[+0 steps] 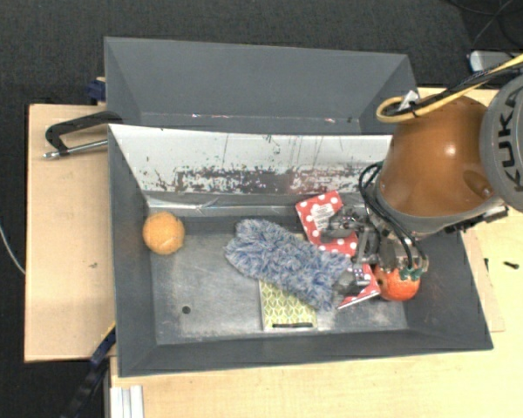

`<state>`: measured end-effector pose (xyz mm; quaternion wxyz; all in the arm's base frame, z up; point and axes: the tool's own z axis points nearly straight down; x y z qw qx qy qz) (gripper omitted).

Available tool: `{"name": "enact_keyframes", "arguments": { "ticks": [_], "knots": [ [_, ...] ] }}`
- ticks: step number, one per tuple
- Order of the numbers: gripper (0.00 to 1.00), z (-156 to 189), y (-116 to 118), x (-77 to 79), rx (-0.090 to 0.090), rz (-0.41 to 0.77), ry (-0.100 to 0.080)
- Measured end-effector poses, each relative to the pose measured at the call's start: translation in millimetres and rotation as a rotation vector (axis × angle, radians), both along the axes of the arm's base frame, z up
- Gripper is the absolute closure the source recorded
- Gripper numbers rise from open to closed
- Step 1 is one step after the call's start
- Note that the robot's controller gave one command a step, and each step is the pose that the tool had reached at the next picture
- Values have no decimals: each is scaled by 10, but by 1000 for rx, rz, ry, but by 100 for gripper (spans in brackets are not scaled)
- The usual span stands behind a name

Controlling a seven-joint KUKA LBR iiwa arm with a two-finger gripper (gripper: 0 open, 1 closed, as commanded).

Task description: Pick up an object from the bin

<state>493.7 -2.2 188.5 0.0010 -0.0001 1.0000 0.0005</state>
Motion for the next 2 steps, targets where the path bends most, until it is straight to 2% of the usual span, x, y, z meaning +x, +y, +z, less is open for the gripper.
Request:
{"name": "enact_keyframes", "arguments": {
  "ticks": [1, 2],
  "knots": [
    [0, -509, 381, 315, -1, 119, -3],
    [0, -609, 622, 473, 3, -121, -2]
  ]
}}
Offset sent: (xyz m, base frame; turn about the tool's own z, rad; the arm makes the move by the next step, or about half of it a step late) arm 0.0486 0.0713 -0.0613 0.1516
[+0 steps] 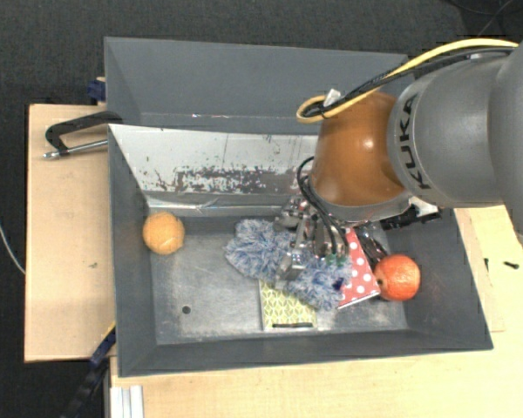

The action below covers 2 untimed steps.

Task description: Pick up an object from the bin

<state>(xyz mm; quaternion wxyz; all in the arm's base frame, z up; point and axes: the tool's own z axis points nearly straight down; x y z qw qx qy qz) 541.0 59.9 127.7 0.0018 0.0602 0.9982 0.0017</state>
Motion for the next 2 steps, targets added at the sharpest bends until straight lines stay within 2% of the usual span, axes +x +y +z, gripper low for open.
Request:
{"name": "enact_keyframes", "arguments": {
  "ticks": [1, 2],
  "knots": [
    [0, 90, -230, 176, -3, 131, -2],
    [0, -217, -246, 249, -2, 21, 0]
  ]
}}
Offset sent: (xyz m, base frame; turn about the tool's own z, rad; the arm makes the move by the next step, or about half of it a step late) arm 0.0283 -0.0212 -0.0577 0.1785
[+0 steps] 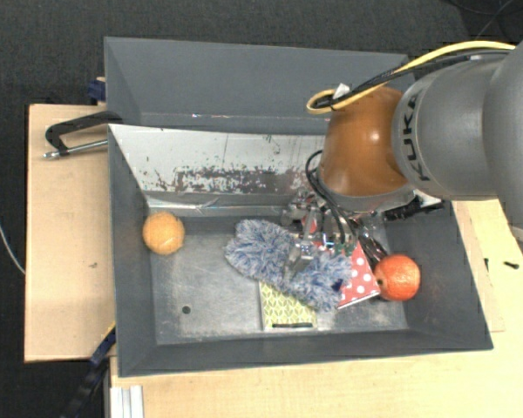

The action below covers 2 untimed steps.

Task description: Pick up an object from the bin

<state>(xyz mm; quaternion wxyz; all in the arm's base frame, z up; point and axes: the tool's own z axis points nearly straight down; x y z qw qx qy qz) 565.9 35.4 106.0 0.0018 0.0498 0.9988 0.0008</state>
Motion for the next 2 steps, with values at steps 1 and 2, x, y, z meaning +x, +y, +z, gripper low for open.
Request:
{"name": "enact_keyframes", "arguments": {
  "ticks": [1, 2],
  "knots": [
    [100, -252, 66, 179, 1, 41, 12],
    [100, -252, 66, 179, 1, 40, 11]
  ]
}}
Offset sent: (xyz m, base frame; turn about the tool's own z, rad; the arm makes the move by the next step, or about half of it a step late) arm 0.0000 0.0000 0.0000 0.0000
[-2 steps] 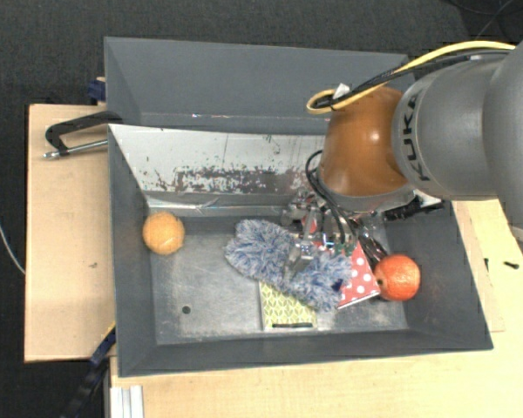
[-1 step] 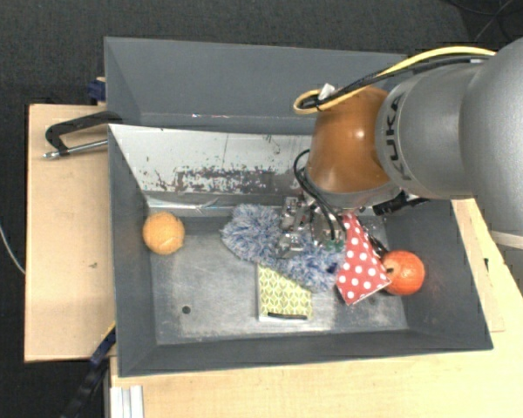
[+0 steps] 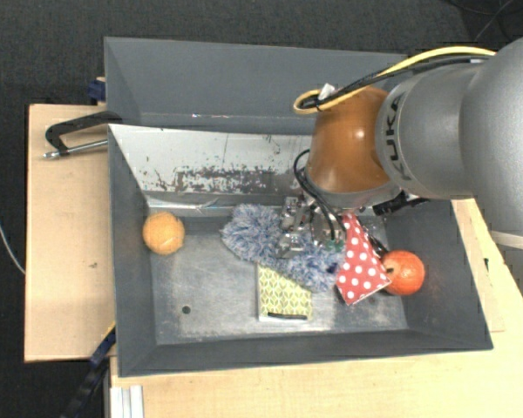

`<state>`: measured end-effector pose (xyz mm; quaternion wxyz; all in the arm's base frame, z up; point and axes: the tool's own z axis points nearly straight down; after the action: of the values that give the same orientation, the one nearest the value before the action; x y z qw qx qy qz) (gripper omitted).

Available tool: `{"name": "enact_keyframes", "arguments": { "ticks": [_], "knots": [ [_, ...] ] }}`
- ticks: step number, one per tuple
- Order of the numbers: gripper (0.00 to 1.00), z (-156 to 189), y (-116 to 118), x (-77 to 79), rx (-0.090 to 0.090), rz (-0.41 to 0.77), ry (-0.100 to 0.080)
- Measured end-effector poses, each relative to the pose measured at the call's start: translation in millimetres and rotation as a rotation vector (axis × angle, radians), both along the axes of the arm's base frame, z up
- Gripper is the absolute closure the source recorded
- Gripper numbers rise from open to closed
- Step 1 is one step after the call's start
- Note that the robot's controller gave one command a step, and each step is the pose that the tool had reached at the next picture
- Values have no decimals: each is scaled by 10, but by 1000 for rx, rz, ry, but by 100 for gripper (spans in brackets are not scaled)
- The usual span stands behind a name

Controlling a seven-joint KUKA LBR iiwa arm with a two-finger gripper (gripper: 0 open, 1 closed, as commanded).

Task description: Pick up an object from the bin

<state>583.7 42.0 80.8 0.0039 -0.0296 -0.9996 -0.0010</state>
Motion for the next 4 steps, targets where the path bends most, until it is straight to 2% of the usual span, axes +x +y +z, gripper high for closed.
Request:
{"name": "enact_keyframes", "arguments": {
  "ticks": [2, 4],
  "knots": [
    [100, 170, 3, -34, 0, 0, -4],
    [100, 616, 1, -23, -1, 0, -9]
  ]
}}
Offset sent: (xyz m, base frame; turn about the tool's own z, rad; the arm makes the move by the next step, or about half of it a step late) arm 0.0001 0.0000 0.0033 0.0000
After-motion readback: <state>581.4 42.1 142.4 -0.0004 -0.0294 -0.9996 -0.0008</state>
